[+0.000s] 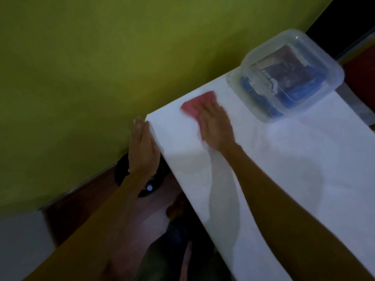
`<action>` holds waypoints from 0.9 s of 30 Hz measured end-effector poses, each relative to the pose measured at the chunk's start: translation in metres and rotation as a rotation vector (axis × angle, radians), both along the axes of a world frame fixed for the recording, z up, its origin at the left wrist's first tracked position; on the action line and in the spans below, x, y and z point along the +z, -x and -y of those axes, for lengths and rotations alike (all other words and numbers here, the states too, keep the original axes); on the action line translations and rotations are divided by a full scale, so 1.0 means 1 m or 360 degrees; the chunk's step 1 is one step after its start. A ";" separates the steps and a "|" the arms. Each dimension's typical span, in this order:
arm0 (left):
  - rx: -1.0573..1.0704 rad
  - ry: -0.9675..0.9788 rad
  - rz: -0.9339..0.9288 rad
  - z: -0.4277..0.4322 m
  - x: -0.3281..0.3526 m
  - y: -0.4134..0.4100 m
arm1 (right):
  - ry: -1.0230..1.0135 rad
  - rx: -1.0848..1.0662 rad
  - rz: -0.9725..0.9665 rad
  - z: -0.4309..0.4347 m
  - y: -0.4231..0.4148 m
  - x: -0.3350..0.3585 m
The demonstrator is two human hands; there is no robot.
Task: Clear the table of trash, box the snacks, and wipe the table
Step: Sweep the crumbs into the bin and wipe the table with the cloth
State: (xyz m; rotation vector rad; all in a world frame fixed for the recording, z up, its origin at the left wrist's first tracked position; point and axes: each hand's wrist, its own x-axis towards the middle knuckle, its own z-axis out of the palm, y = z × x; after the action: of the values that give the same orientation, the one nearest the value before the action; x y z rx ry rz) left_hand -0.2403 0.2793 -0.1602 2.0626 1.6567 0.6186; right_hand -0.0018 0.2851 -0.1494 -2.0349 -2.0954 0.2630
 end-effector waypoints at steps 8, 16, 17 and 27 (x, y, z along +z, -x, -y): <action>0.0008 0.0026 0.0122 -0.001 0.020 -0.029 | 0.0016 -0.0018 0.0000 0.092 0.085 0.012; -0.0342 -0.0061 0.0067 0.043 0.005 -0.081 | -0.0117 -0.1252 0.0111 0.201 -0.024 0.005; -0.0423 -0.0075 0.0025 0.054 0.003 -0.088 | -0.0142 -0.1275 0.0094 0.215 -0.007 0.006; -0.0862 -0.0322 -0.0222 0.144 -0.003 -0.101 | -0.0108 -0.0958 0.0213 0.336 -0.028 0.011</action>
State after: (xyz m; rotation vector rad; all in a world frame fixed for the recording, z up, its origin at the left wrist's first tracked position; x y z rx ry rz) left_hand -0.1398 0.1352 -0.1629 2.6058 1.0489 0.4755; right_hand 0.0266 -0.0505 -0.1386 -2.5688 -1.4235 -0.0449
